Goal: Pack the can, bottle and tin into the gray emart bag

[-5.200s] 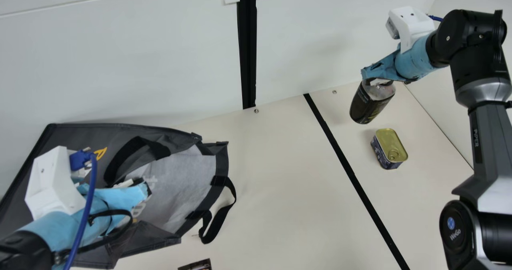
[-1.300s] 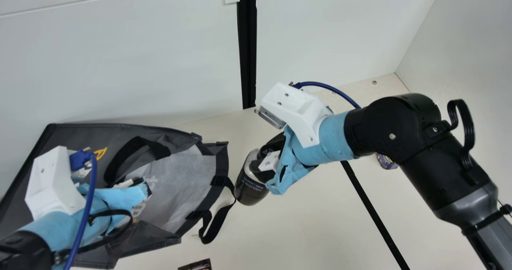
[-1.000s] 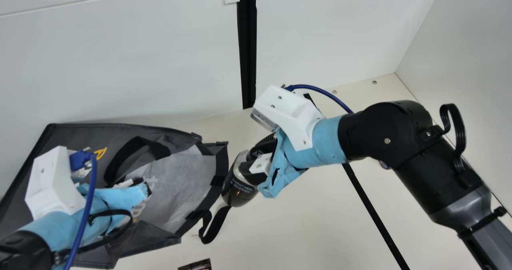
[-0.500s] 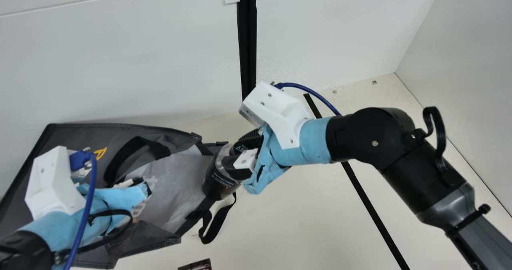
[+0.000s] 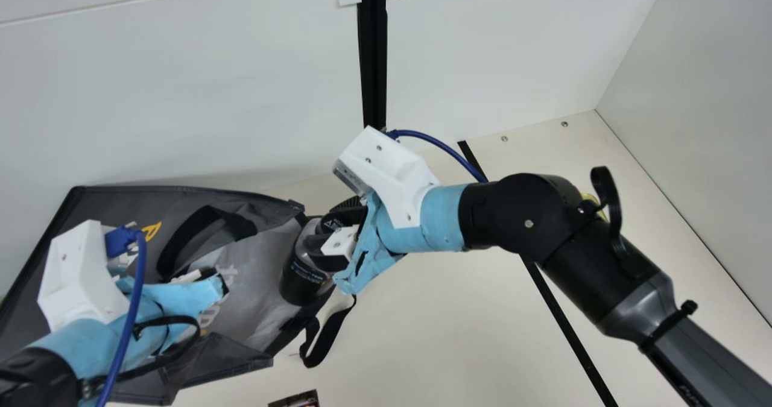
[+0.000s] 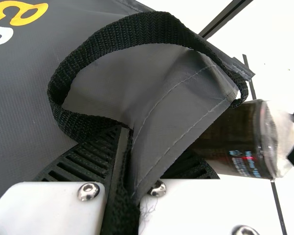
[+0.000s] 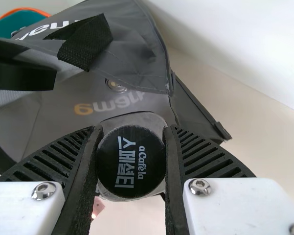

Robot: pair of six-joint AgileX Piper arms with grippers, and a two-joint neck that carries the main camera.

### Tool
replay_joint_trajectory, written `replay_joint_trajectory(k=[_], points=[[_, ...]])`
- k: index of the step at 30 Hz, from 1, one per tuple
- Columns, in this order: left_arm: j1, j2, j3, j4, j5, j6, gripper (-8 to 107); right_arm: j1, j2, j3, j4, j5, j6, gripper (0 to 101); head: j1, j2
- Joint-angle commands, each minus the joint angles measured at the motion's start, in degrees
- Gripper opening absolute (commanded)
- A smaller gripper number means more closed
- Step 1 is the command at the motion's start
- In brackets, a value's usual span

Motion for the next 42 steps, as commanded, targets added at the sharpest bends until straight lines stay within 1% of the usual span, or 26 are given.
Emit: replay_joint_trajectory(k=[1, 8, 17, 36, 42], points=[[0.0, 0.0, 0.0, 0.0, 0.0, 0.0, 10, 0.5, 0.2, 0.3, 0.4, -1.0, -0.1, 0, -1.3, 0.0], [0.0, 0.0, 0.0, 0.0, 0.0, 0.0, 10, 1.8, 1.8, 1.4, 2.2, -3.8, -0.9, 0, -1.3, 0.0], [0.0, 0.0, 0.0, 0.0, 0.0, 0.0, 10, 2.9, 3.9, 1.9, 5.2, -6.1, -2.6, 0, -1.3, 0.0], [0.0, 0.0, 0.0, 0.0, 0.0, 0.0, 10, 5.6, 8.4, 2.8, 10.4, -8.7, -6.3, 0, -1.3, 0.0], [0.0, 0.0, 0.0, 0.0, 0.0, 0.0, 10, 6.5, 10.3, 2.5, 11.4, -9.4, -7.3, 0, -1.3, 0.0]])
